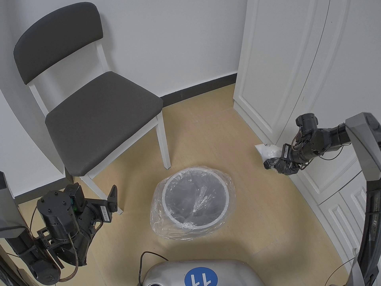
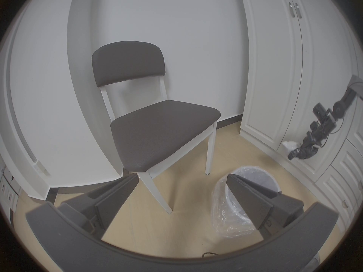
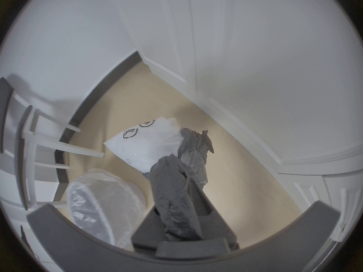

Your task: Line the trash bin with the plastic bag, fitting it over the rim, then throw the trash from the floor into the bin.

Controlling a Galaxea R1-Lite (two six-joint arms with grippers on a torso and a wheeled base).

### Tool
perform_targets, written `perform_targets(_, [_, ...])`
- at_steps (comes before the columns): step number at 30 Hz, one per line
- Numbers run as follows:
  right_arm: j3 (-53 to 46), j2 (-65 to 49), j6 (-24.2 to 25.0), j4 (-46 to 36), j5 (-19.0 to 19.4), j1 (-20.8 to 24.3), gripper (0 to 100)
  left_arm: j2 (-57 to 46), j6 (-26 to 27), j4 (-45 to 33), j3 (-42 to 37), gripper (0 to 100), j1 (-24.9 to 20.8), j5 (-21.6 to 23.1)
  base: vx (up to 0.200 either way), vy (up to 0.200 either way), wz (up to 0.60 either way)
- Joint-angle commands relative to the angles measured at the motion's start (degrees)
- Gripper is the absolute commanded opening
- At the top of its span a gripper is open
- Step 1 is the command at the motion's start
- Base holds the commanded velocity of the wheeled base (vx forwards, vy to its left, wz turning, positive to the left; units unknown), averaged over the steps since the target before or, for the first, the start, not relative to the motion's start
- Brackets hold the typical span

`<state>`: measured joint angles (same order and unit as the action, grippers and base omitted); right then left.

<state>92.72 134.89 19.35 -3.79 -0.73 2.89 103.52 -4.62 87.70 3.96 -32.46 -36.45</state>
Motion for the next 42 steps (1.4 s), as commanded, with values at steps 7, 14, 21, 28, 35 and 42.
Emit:
perform_targets(7, [-12.9,-22.3,0.4,0.5,-0.1,14.2,0,-7.2,4.3,0.0,0.3,100,-1.6,-0.1,0.0,0.0,0.0])
perform_targets(14, [-16.7,-24.8,4.2,5.5,-1.1,24.2,0,-7.7,4.4,0.0,0.5,100,-1.6,0.0,0.0,0.0,0.0])
perform_targets(21, [-13.5,-18.4,3.2,5.6,-1.8,30.4,0,-8.2,5.1,0.0,0.5,100,-1.6,0.0,0.0,0.0,0.0])
perform_targets(28, [-12.6,-10.3,2.3,5.6,-1.8,33.1,0,-8.2,5.1,-0.1,0.6,100,-1.6,0.1,0.0,0.0,0.0])
perform_targets(35, [-11.0,-2.7,-0.4,5.6,-2.3,33.1,0,-8.1,5.2,0.0,0.4,100,-1.7,0.1,0.0,0.0,0.0])
perform_targets(42, [-8.4,3.2,-0.6,5.6,-3.3,32.7,0,-8.3,6.4,0.0,0.3,100,-1.9,0.0,0.0,0.0,0.0])
